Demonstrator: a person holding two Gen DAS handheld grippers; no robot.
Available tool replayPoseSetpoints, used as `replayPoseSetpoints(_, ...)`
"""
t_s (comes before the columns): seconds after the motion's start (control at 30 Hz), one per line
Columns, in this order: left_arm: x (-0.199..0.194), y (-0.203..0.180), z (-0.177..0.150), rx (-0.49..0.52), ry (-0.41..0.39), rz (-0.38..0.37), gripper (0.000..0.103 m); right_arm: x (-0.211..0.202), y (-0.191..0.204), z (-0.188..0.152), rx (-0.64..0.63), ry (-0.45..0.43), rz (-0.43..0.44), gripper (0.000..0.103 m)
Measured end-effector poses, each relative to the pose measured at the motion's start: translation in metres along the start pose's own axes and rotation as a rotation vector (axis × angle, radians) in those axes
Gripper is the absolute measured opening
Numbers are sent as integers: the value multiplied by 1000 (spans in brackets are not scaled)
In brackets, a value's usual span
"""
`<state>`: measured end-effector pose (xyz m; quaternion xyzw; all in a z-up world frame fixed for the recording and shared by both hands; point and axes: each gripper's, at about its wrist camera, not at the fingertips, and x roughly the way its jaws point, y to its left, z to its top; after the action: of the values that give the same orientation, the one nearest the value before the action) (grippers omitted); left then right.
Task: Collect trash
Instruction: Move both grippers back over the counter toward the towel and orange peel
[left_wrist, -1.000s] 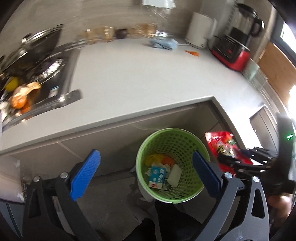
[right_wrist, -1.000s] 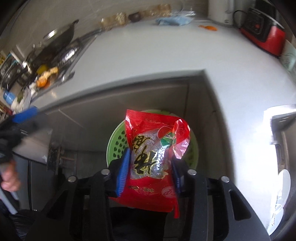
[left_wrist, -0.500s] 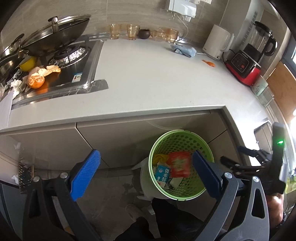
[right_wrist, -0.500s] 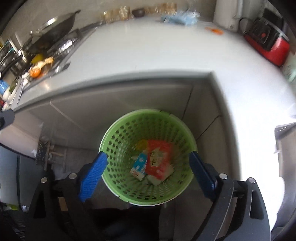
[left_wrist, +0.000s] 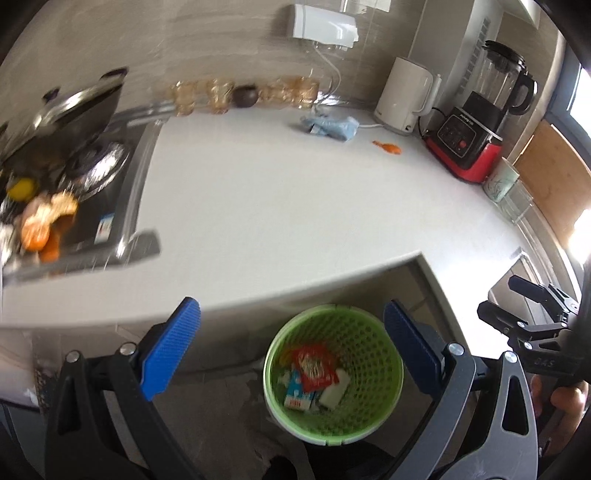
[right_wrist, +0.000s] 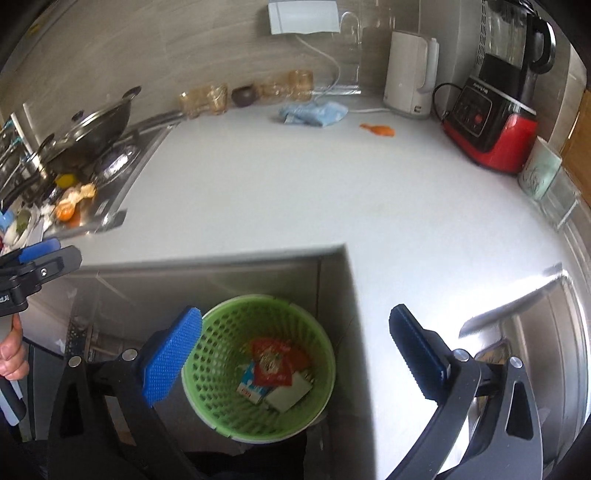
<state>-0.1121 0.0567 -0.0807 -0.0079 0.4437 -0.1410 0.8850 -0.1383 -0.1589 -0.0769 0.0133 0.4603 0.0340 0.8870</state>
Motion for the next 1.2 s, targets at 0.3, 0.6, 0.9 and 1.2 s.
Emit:
replayPoseSetpoints(0.3, 67, -40, 94, 25, -33, -1, 95, 49, -52, 81, -15, -1, 3, 101)
replayPoseSetpoints(0.6, 154, -71, 183, 13, -39, 0, 95, 119, -103, 158, -38, 2, 10, 101)
replayPoseSetpoints(0.9, 256, -94, 254, -12, -20, 31, 95, 190, -139, 212, -35, 27, 61, 101)
replayPoseSetpoints(1.2, 333, -114, 302, -51, -8, 55, 95, 252, -170, 249, -48, 51, 82, 101)
